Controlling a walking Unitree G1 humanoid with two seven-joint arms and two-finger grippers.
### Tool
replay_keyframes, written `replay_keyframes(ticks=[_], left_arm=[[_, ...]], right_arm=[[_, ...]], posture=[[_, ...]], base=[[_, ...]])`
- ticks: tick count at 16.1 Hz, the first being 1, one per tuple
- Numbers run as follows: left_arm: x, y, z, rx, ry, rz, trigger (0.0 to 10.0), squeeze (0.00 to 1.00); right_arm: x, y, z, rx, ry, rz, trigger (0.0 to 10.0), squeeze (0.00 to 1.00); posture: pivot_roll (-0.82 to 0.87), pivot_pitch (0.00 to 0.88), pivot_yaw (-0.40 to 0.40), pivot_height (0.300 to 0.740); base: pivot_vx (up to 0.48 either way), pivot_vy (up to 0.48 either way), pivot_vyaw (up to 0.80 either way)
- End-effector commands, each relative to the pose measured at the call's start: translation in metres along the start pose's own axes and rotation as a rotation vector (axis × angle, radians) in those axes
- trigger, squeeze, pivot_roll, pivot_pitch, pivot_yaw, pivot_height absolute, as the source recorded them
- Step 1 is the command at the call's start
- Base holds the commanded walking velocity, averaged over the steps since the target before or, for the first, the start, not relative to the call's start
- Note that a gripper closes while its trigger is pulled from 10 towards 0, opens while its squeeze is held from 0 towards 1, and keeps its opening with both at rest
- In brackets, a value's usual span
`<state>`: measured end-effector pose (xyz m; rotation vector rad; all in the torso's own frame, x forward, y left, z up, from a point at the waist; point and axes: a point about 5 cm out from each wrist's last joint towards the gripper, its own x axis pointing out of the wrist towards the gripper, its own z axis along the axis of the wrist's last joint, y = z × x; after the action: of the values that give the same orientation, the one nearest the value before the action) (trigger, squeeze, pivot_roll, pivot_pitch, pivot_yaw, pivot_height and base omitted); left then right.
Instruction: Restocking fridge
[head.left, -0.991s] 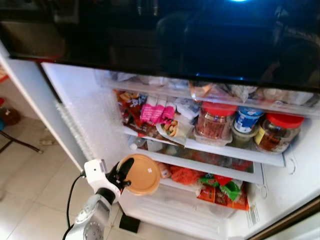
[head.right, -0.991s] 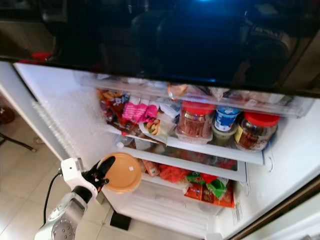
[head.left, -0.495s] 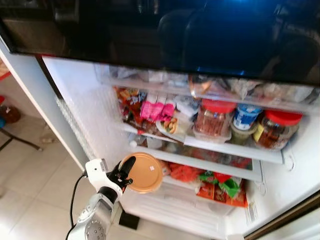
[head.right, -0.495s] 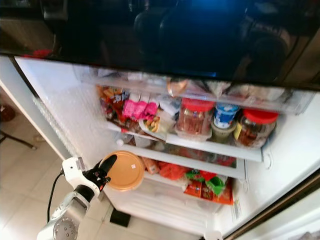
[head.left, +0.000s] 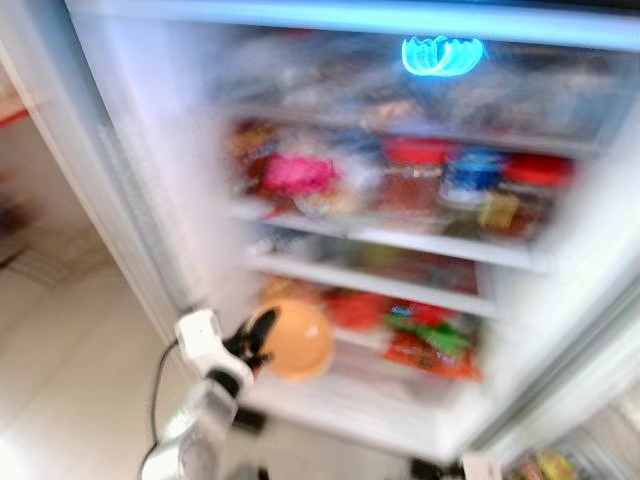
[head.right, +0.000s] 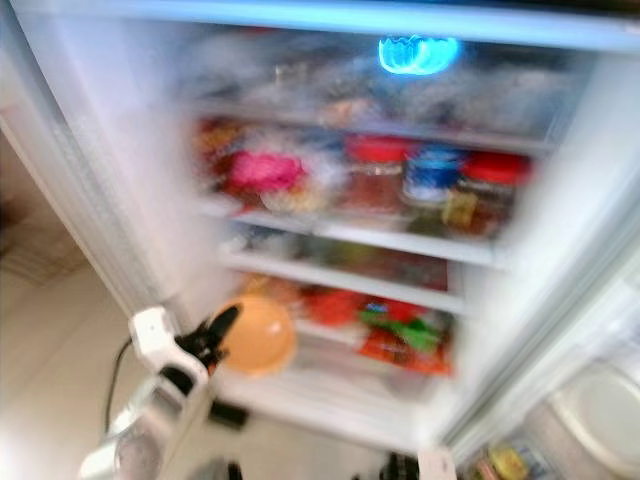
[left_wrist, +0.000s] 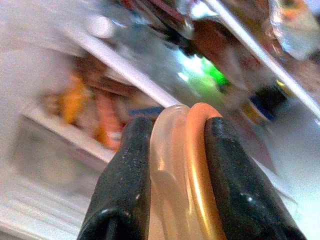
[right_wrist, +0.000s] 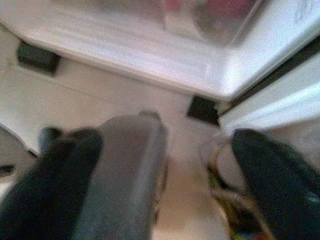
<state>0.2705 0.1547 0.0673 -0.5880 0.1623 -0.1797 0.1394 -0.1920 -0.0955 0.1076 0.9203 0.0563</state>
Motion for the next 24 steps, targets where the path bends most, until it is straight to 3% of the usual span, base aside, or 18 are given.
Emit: replay_keyframes(ticks=[1,8,11,13,24], left_arm=[[0.000,0.002,0.004,0.015,-0.007,0.007,10.0,0.00],[0.002,0.002,0.006,0.015,-0.016,0.005,10.0,0.00],[0.002,0.001,0.008,0.017,-0.018,0.001,10.0,0.00],[0.003,0.001,0.007,0.017,-0.017,0.001,10.0,0.00],[0.004,0.001,0.008,0.018,-0.022,-0.002,10.0,0.00]], right_arm=[[-0.005,0.005,-0.021,0.023,0.084,0.008,10.0,0.00],[-0.005,0.005,-0.021,0.022,0.077,0.018,10.0,0.00],[-0.005,0.005,-0.014,0.045,-0.016,-0.007,10.0,0.00],[0.007,0.007,0.025,0.025,-0.113,0.016,10.0,0.00],[0.005,0.006,0.034,0.042,-0.213,0.049,10.0,0.00]], posture=[[-0.07,0.061,0.026,0.642],[-0.06,0.066,0.026,0.642],[-0.07,0.069,0.028,0.642],[-0.07,0.069,0.028,0.642],[-0.07,0.066,0.026,0.642]], base=[[0.000,0.000,0.00],[0.000,0.000,0.00],[0.000,0.000,0.00],[0.000,0.000,0.00],[0.000,0.000,0.00]])
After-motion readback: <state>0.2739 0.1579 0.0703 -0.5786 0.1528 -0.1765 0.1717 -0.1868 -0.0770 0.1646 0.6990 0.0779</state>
